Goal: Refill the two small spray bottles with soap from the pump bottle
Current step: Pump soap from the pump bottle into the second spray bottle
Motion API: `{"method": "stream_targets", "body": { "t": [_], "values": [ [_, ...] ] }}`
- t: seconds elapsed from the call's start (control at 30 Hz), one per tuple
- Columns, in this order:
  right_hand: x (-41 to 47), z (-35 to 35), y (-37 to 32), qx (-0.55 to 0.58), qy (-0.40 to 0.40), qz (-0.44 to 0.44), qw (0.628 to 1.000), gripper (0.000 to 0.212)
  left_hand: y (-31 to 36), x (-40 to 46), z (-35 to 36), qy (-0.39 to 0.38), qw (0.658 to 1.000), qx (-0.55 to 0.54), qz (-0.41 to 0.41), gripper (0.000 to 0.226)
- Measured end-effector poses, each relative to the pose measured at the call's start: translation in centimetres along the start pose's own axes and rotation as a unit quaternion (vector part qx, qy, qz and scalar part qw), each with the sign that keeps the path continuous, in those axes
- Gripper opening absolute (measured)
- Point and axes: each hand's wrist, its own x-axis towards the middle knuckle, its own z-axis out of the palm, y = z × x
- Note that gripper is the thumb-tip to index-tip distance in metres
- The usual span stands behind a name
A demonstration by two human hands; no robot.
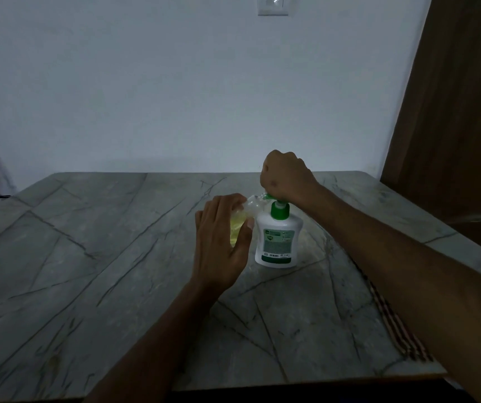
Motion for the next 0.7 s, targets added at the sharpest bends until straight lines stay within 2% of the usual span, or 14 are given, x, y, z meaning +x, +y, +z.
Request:
{"method": "stream_targets", "body": {
  "t": [0.07,0.17,0.27,0.5,0.7],
  "values": [
    [0.0,-0.1,-0.1,-0.005,-0.003,-0.002,1.000,0.006,0.0,0.0,0.0,-0.001,1.000,0.002,-0.003,0.033],
    [0.1,-0.7,-0.4,-0.018,-0.002,-0.017,1.000,0.018,0.0,0.0,0.0,0.000,1.000,0.004,-0.005,0.032],
    [0.2,-1.1,-0.5,-0.011,0.007,-0.025,1.000,0.008,0.1,0.0,-0.1,0.003,1.000,0.004,-0.003,0.031],
    [-0.1,0.0,-0.1,0.007,0.000,0.003,1.000,0.016,0.0,0.0,-0.1,-0.001,1.000,0.001,0.001,0.035],
    [0.2,-1.0,-0.2,-0.013,0.008,-0.021,1.000,0.012,0.2,0.0,-0.1,-0.002,1.000,-0.001,-0.003,0.036]
  ]
}}
